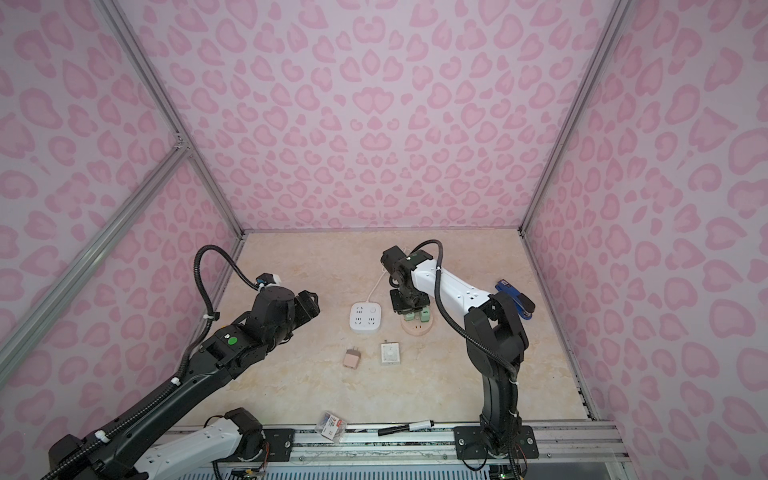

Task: Insert the plug
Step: 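Lower the green charger with the right gripper onto the pink strip's free socket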

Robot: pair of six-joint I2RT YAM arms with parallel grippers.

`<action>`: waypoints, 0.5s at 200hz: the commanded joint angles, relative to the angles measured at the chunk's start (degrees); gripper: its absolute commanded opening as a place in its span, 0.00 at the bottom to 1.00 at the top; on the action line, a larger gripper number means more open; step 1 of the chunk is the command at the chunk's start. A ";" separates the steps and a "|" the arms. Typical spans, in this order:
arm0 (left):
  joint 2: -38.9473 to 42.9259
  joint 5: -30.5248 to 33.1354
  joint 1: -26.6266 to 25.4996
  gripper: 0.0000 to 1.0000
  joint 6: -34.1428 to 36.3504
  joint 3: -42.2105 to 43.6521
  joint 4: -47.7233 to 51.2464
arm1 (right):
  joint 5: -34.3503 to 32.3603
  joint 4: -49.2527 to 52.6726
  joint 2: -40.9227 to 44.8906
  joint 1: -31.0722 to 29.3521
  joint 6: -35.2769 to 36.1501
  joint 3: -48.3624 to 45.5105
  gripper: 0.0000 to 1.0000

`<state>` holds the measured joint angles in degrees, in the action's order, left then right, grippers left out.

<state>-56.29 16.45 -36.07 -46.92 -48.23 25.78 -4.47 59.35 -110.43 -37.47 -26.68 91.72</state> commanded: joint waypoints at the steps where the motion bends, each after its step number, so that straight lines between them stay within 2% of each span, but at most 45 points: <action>1: -0.08 0.30 0.04 0.83 0.25 0.18 -1.08 | 0.51 -0.27 -0.57 0.12 -0.52 -0.03 0.00; 100: -0.47 0.30 0.04 0.83 0.54 0.84 -1.99 | 1.76 -1.38 0.89 0.21 -1.50 -2.28 0.00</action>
<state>-56.58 16.43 -36.07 -46.87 -47.59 25.39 -2.98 58.04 -110.21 -37.21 -27.40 90.32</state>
